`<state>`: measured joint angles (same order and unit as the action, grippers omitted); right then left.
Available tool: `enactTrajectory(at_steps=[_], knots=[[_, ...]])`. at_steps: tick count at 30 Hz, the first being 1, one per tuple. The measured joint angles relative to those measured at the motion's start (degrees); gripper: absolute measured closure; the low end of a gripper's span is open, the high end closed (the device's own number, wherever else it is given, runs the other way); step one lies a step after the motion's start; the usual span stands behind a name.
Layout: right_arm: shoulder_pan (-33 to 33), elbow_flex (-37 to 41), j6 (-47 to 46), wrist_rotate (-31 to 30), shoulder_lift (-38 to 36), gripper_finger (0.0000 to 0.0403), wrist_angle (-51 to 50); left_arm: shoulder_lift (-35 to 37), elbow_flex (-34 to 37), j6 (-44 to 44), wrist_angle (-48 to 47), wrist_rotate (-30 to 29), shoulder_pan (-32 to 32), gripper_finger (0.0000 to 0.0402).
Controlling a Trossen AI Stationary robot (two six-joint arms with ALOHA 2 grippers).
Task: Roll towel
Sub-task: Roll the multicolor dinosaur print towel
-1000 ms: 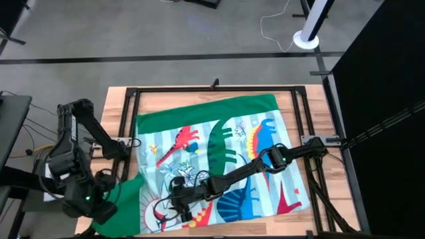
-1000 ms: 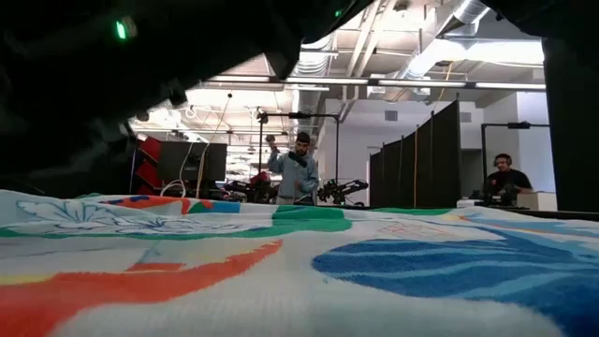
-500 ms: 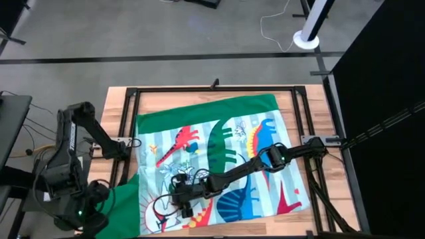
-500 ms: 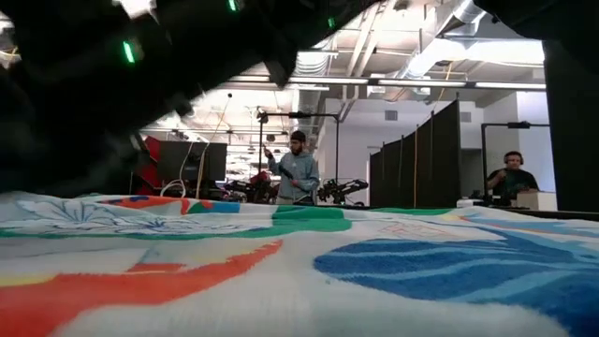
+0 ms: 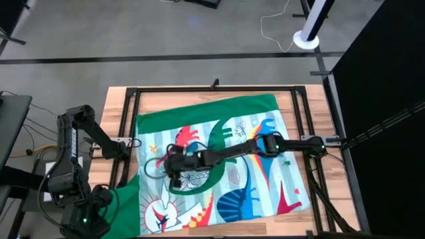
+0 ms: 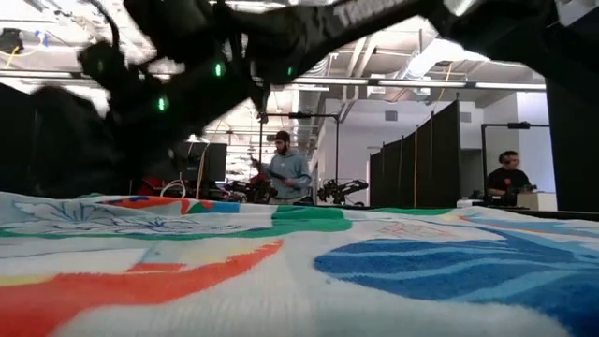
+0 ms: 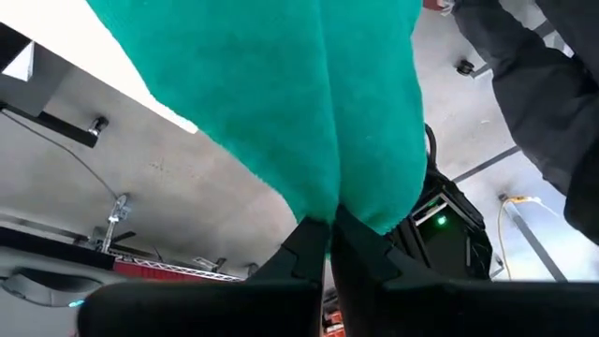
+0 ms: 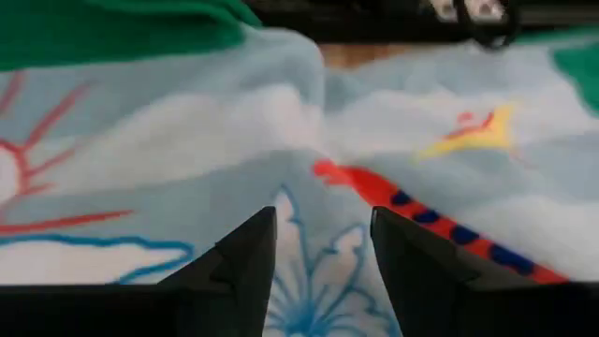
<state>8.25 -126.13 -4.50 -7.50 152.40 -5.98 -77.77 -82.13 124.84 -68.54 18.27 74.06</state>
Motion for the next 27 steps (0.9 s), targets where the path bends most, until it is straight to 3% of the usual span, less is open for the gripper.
enactTrajectory(at_steps=[6,16,27], knots=[[-0.34,0.28,-2.62,3.99,2.39,0.0254,-0.77,0.60,0.00,-1.00,-1.11,-1.80,-0.91,0.0401],[-0.41,-2.55,6.03,4.65,2.18,0.0250,1.03,1.35,0.00,-3.15,-1.37,-2.53,-2.83,0.0401],[-5.64,-2.69,6.02,4.61,2.69,0.0260,1.81,1.18,0.00,-1.21,-1.14,-5.27,-2.99,0.0401]])
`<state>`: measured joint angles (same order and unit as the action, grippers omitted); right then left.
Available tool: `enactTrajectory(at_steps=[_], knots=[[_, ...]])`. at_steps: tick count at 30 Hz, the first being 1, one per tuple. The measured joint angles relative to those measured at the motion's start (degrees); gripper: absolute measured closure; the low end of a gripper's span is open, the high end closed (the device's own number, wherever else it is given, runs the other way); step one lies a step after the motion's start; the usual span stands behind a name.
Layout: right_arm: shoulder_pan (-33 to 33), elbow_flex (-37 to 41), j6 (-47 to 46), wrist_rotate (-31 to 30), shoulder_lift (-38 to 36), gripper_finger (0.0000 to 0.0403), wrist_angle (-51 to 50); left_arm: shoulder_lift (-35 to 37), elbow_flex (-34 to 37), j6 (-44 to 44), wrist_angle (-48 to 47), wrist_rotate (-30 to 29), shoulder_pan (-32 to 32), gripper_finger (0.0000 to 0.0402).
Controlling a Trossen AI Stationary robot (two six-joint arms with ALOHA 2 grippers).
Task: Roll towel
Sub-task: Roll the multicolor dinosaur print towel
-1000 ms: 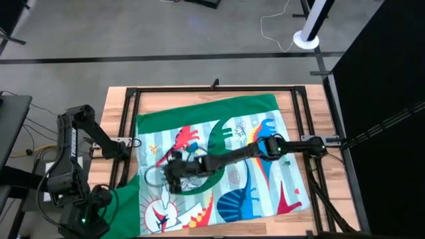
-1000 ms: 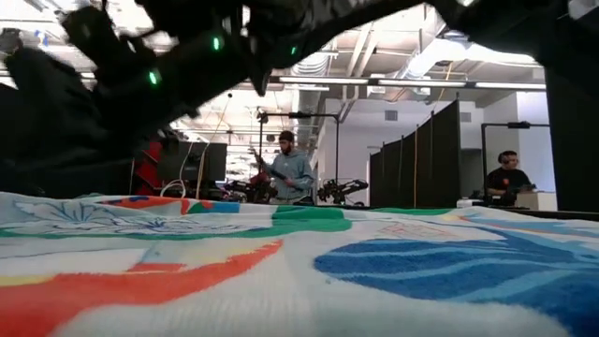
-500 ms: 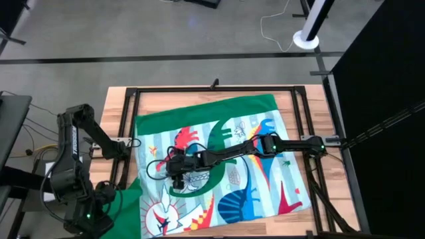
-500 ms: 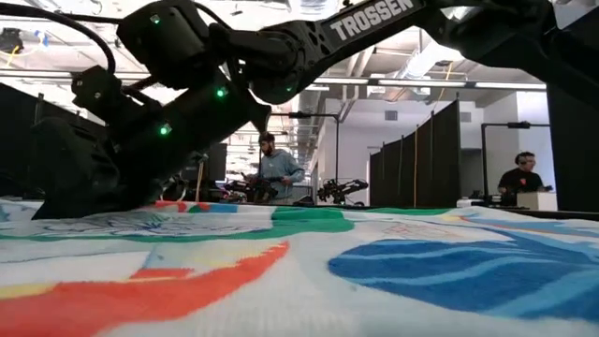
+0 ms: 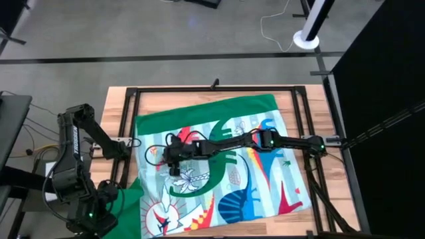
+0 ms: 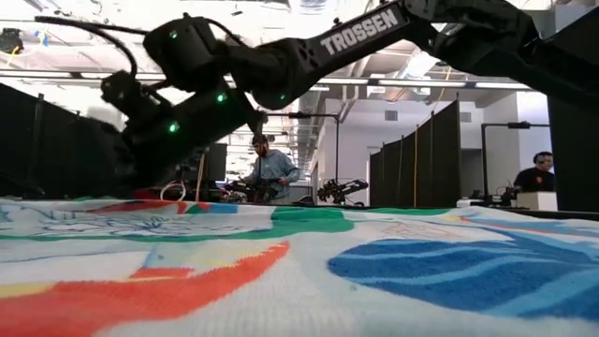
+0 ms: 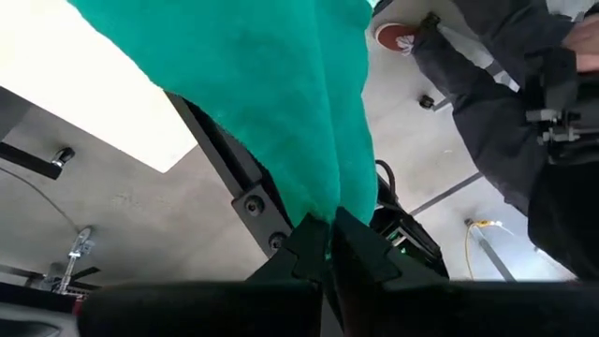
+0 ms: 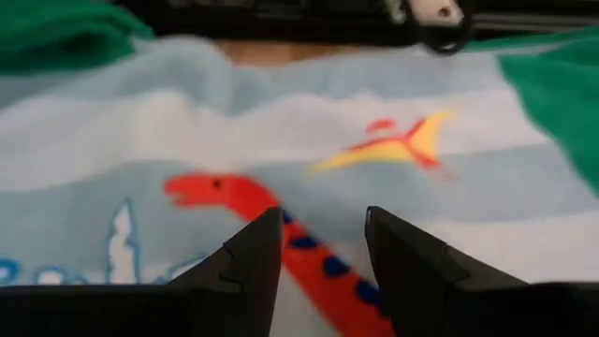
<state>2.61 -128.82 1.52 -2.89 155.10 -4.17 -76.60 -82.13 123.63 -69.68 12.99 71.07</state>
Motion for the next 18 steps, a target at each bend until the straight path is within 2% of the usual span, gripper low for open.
enactTrajectory(at_steps=[10,18], knots=[[-2.43,-0.18,-1.10,-0.07,2.49,0.0265,-0.85,-0.04,0.00,2.84,-3.90,-0.20,-1.13,0.0401],[-1.65,0.13,3.11,-0.07,-4.00,0.0265,-3.60,0.13,0.00,2.61,-10.90,-1.78,-4.92,0.0401]])
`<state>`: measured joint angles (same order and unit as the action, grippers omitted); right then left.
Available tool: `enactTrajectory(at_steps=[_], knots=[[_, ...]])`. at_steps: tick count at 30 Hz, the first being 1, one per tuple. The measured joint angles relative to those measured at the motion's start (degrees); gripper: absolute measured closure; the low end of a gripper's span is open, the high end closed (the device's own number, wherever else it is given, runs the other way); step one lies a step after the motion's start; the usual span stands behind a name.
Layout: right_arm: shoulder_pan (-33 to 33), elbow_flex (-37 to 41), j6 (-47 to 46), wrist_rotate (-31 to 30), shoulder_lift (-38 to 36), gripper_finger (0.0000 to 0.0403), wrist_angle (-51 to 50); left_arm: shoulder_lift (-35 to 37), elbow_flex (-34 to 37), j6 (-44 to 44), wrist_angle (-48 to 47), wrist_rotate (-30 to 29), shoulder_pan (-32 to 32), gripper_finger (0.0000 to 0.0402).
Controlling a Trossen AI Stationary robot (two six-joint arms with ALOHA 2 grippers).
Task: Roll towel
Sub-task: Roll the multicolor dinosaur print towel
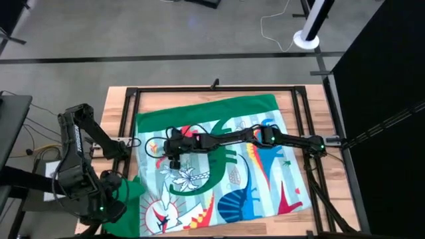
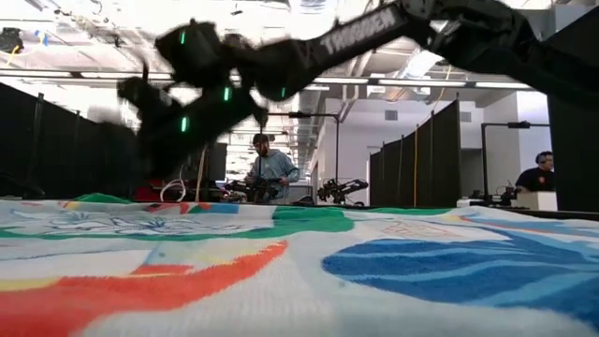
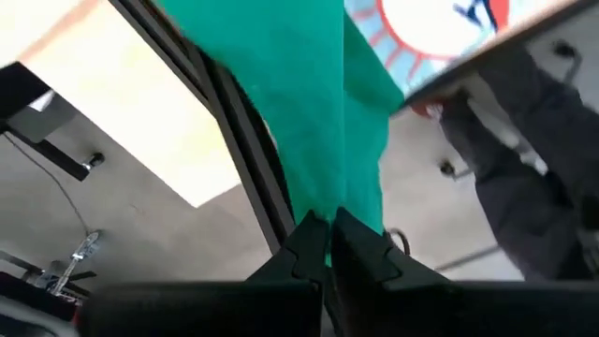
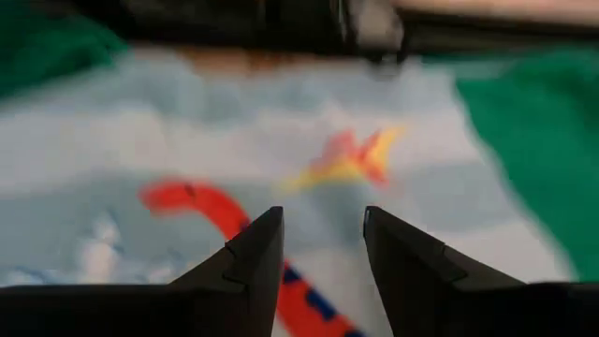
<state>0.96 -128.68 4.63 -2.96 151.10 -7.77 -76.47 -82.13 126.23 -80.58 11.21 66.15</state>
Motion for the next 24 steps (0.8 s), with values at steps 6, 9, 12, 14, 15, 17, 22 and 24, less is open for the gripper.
enactTrajectory(at_steps=[6,9,12,14,15,17,22,24], knots=[[1.91,-0.14,-0.07,0.00,-8.04,0.0265,-7.66,0.00,0.00,-9.03,2.88,-12.83,-2.90,0.0401],[3.06,-0.07,-0.07,0.00,-10.76,0.0265,-12.28,0.00,0.00,-18.70,7.14,-24.38,-4.62,0.0401],[4.25,-0.12,-0.12,0.02,-12.97,0.0265,-16.25,-0.02,0.00,-29.99,11.02,-33.28,-6.56,0.0401],[5.27,-0.20,-0.26,0.02,-13.39,0.0265,-19.09,-0.24,0.00,-36.05,11.84,-35.22,-8.26,0.0401],[5.85,-0.17,-0.40,0.00,-13.35,0.0265,-20.85,-0.50,0.01,-38.50,11.61,-35.28,-9.26,0.0401],[7.00,-0.04,-1.59,0.01,-13.03,0.0265,-23.82,-1.17,0.36,-41.96,10.83,-35.15,-11.07,0.0401],[9.68,-0.07,-5.89,0.11,-13.19,0.0265,-27.29,-2.31,5.47,-47.68,13.00,-26.55,-16.14,0.0378],[10.25,-0.07,-7.75,0.04,-13.19,0.0263,-27.93,-2.89,8.87,-49.77,16.35,-23.18,-17.22,0.0362]])
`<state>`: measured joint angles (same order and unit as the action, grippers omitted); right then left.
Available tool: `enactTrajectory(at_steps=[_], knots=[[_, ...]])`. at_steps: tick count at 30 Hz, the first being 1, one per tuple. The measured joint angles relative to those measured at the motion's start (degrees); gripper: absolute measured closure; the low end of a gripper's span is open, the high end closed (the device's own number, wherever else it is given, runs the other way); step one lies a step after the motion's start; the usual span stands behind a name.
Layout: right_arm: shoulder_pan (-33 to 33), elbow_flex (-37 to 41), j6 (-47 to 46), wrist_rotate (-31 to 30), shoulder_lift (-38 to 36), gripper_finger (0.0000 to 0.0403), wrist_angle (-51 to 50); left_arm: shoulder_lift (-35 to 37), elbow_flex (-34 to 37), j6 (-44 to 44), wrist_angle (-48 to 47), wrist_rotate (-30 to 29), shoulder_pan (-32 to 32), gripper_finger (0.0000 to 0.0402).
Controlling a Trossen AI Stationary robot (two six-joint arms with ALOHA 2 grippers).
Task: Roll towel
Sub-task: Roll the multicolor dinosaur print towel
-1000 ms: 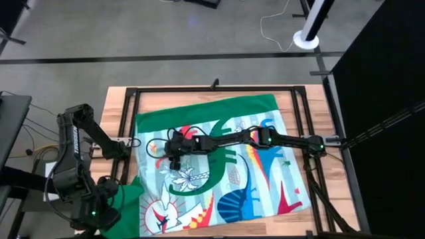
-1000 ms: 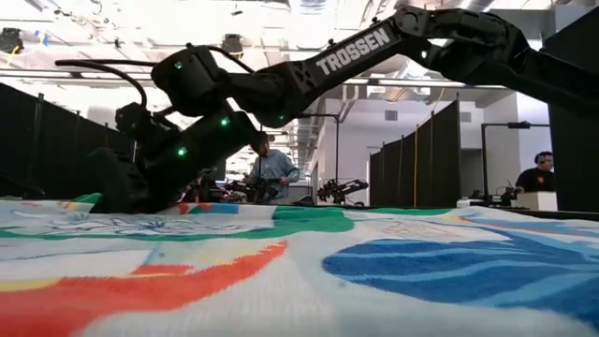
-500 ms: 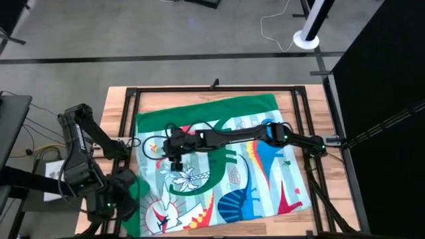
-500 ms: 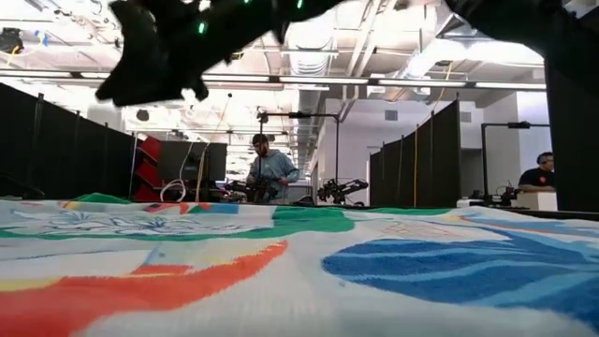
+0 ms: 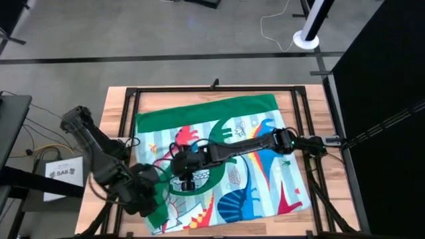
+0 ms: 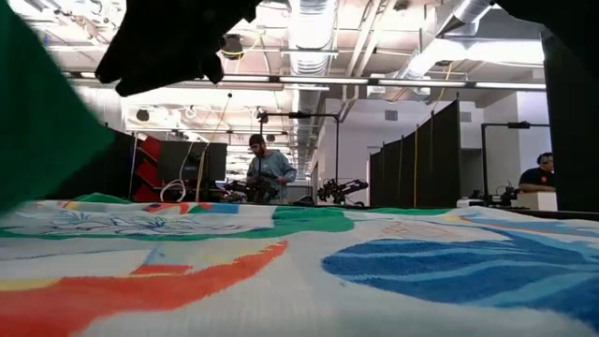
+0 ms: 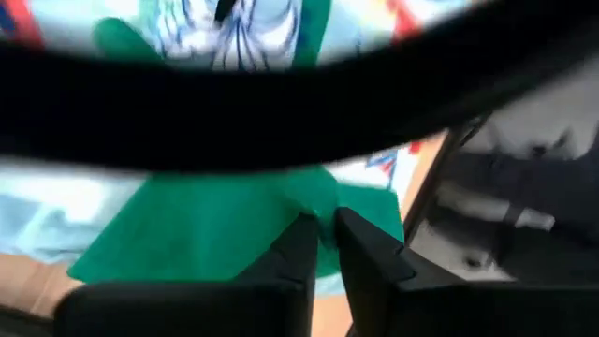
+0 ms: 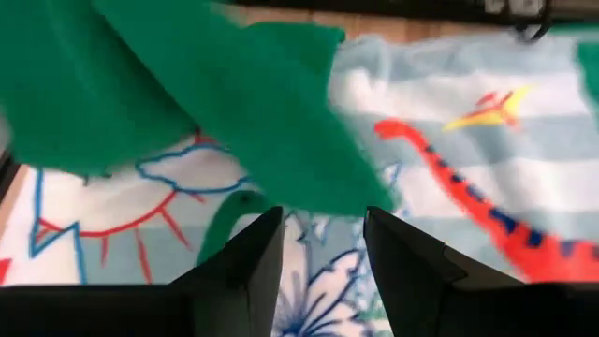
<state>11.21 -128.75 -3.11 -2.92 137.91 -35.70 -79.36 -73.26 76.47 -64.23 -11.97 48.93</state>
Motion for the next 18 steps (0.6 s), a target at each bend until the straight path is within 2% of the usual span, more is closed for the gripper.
enactTrajectory(at_steps=[5,8,11,14,18], knots=[[0.09,0.00,-2.75,-0.12,-0.28,0.0253,-2.72,-0.51,8.96,-4.58,17.25,1.53,-1.68,0.0311],[0.04,0.00,-2.27,-0.17,-1.03,0.0246,-6.49,-0.50,11.74,-5.14,21.50,2.22,-2.28,0.0284],[0.75,0.00,1.26,-0.17,-1.51,0.0241,-9.25,-0.38,12.00,-4.17,17.19,3.75,-2.00,0.0271],[3.02,-0.04,7.50,-0.17,-1.89,0.0239,-10.44,-0.30,12.02,-1.99,7.83,3.55,-0.83,0.0268],[6.31,2.99,13.64,0.39,-1.88,0.0239,-7.34,-0.21,13.07,1.26,-3.15,-4.34,-0.64,0.0268]])
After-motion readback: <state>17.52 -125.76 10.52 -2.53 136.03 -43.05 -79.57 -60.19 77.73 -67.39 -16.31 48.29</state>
